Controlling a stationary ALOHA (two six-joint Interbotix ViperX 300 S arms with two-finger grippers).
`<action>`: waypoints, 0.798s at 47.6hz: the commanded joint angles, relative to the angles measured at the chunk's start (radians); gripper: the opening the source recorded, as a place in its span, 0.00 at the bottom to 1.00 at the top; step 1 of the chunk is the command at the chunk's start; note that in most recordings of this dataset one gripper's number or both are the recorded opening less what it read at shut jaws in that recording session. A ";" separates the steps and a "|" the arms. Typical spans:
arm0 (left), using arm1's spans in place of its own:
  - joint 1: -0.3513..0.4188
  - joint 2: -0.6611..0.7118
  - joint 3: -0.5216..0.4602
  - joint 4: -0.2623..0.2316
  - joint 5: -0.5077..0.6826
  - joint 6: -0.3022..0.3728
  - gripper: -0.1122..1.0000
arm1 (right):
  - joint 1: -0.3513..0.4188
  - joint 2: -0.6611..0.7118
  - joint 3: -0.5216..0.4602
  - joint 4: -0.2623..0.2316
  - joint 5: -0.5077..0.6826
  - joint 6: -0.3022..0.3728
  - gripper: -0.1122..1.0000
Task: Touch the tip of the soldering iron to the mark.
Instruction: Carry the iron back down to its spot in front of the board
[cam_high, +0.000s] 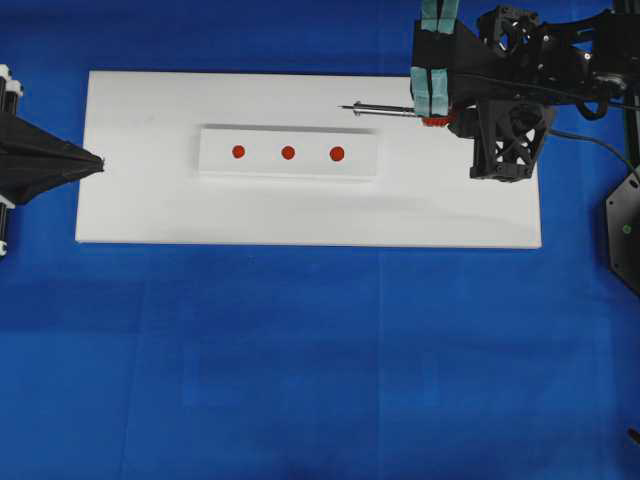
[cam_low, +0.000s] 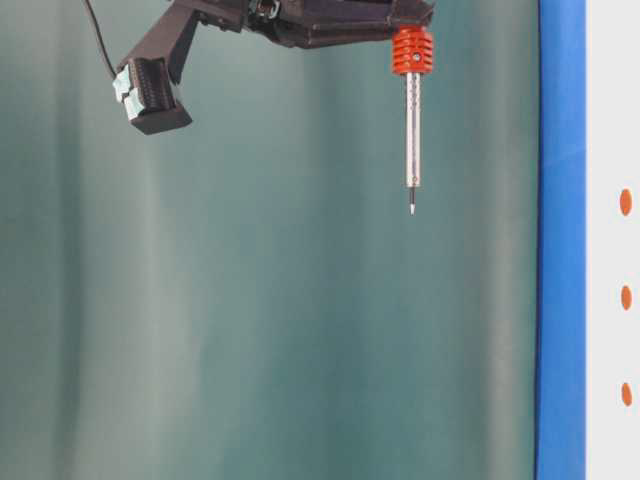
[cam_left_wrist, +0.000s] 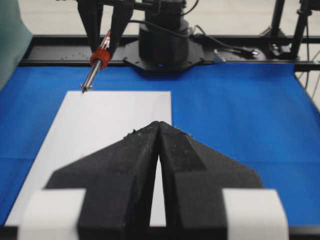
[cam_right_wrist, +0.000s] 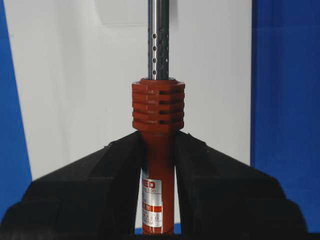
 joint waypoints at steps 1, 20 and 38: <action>0.000 0.003 -0.012 0.002 -0.009 -0.003 0.10 | 0.009 -0.025 -0.018 0.002 -0.003 0.006 0.16; 0.000 0.003 -0.014 0.002 -0.012 -0.006 0.10 | 0.221 -0.057 0.020 -0.005 -0.009 0.224 0.16; 0.000 -0.002 -0.014 0.002 -0.012 -0.006 0.10 | 0.503 -0.025 0.011 -0.107 -0.008 0.545 0.16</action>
